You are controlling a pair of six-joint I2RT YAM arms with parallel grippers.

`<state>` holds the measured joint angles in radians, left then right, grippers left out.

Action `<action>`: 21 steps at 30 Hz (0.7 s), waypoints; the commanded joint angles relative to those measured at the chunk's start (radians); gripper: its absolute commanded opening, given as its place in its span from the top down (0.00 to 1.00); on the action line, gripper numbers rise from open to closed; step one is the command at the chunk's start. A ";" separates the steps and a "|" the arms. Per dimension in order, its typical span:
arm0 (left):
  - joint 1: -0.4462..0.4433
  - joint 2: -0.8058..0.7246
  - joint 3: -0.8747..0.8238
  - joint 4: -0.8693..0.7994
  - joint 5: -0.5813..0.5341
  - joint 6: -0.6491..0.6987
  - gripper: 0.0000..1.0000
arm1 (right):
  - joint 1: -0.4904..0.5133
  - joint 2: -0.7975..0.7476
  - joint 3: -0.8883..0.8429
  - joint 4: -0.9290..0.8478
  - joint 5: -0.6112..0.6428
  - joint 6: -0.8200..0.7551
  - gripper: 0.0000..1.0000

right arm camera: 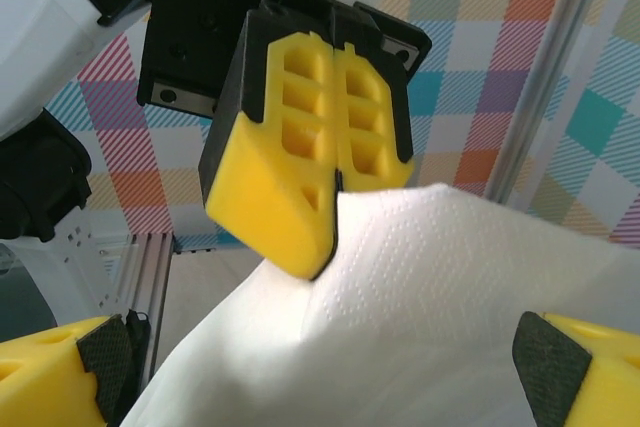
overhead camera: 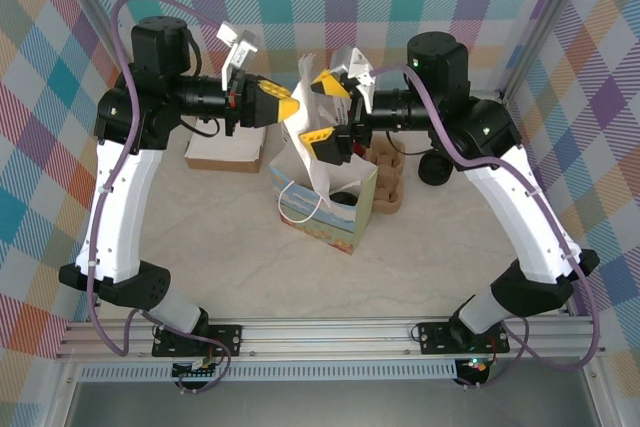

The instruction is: Pack the takeout coffee

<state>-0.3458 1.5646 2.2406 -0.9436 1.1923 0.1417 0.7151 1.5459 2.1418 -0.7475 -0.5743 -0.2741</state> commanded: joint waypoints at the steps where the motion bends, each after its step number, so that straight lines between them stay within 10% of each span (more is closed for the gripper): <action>1: -0.020 0.006 0.005 -0.003 0.027 0.033 1.00 | 0.012 0.024 0.021 0.033 -0.060 -0.017 0.00; 12: -0.028 0.005 0.026 0.003 -0.015 0.052 1.00 | 0.017 -0.036 -0.138 0.035 -0.048 0.035 0.36; 21: -0.028 -0.006 0.033 0.019 -0.054 0.055 1.00 | 0.017 -0.140 -0.284 0.074 0.027 0.056 0.88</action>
<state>-0.3595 1.5669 2.2433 -0.9409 1.1492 0.1772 0.7265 1.4502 1.8683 -0.7185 -0.5648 -0.2222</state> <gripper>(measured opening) 0.042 0.160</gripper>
